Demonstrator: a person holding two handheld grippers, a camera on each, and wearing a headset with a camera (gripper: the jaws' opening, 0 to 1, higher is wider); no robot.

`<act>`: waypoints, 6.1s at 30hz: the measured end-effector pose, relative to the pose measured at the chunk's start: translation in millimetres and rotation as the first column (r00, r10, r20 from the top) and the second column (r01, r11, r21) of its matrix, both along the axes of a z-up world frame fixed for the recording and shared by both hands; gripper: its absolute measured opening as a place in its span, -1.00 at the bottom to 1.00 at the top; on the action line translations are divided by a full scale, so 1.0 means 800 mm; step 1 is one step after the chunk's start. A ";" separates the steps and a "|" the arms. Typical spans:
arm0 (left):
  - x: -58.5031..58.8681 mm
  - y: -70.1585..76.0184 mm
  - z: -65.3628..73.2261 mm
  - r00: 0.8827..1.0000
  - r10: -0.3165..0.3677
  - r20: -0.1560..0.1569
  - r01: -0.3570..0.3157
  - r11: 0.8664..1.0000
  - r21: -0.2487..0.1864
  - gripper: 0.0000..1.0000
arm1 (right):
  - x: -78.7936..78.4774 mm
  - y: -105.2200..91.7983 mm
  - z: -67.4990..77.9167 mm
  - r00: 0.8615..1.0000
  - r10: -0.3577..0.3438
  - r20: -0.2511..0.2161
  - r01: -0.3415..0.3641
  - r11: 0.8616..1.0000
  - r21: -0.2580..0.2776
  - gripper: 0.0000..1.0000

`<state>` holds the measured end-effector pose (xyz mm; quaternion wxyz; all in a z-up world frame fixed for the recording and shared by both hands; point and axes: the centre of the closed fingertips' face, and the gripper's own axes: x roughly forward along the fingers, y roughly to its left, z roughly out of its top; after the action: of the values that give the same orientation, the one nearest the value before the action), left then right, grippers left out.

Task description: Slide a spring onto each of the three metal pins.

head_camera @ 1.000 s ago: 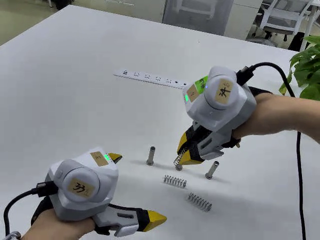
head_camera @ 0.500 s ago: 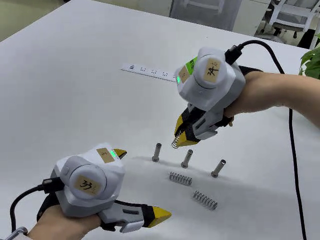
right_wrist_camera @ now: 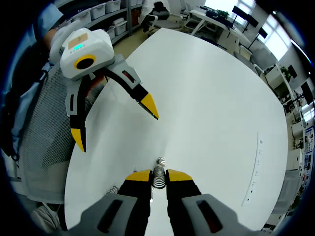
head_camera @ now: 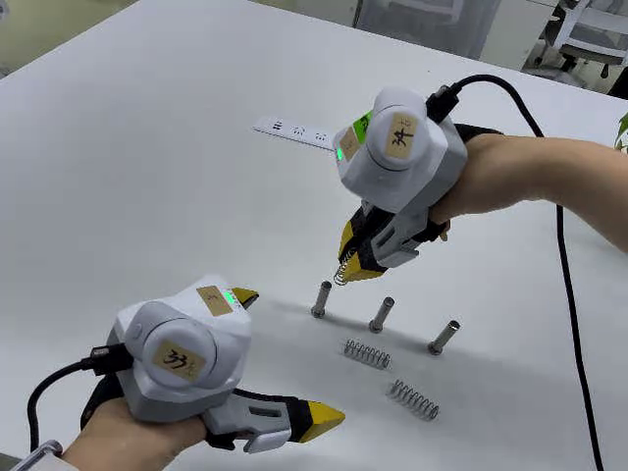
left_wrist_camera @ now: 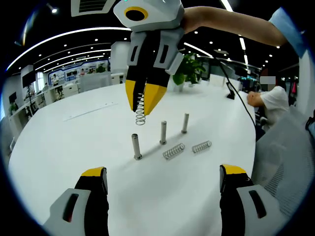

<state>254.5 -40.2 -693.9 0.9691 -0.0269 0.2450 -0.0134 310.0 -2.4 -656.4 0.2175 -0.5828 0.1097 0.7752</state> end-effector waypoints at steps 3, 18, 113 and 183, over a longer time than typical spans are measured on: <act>0.000 0.000 0.000 1.000 0.000 0.000 0.000 1.000 -0.007 0.91 | -0.001 0.004 -0.002 1.000 0.007 0.001 -0.007 1.000 -0.006 -0.75; -0.001 -0.002 -0.007 1.000 -0.006 -0.012 0.006 1.000 -0.016 0.89 | 0.001 0.013 -0.016 0.998 0.050 0.035 -0.049 0.998 -0.035 -0.75; -0.008 -0.007 -0.022 0.998 -0.032 -0.053 0.029 0.998 -0.052 0.79 | -0.002 0.018 -0.103 0.995 0.038 0.091 -0.034 0.998 -0.044 -0.17; -0.009 0.018 -0.019 0.994 -0.091 -0.065 0.086 0.994 -0.073 0.80 | 0.084 -0.130 -0.029 0.785 -0.504 -0.361 0.591 0.784 0.191 0.98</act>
<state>247.4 -25.9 -708.7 0.9570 -0.0505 0.2784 -0.0640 377.5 -106.1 -679.3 0.5007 -0.3657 0.1904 0.7612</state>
